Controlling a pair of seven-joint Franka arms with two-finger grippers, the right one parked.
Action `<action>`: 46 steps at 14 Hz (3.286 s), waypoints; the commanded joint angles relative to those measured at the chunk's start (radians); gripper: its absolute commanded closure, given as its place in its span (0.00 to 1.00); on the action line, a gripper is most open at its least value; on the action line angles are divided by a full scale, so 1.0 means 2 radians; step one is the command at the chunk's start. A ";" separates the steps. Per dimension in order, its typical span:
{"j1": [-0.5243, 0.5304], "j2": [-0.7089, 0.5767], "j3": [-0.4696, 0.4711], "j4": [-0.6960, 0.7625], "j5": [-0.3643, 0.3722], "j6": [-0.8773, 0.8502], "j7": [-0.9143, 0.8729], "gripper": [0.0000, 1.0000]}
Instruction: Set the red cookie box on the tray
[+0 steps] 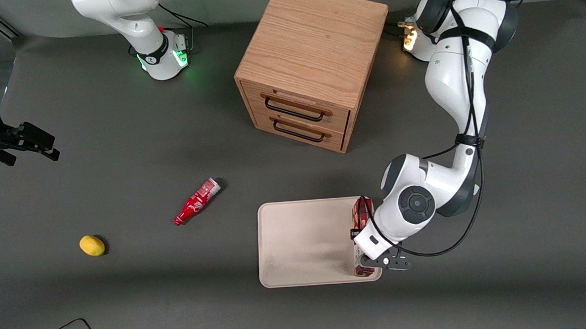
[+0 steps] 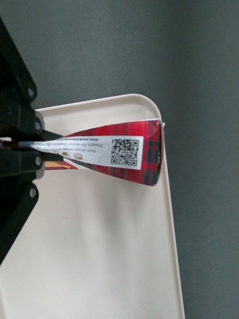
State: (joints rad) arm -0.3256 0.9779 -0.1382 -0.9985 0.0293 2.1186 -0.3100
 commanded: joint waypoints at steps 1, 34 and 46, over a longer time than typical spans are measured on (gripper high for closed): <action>-0.009 0.015 0.008 0.018 0.009 0.014 -0.013 0.61; 0.168 -0.481 0.008 -0.372 0.025 -0.224 0.133 0.00; 0.181 -0.490 0.066 -0.300 0.025 -0.301 0.197 0.00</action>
State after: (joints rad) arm 0.0572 -0.0031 -0.0182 -1.6109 0.0644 1.5400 0.0839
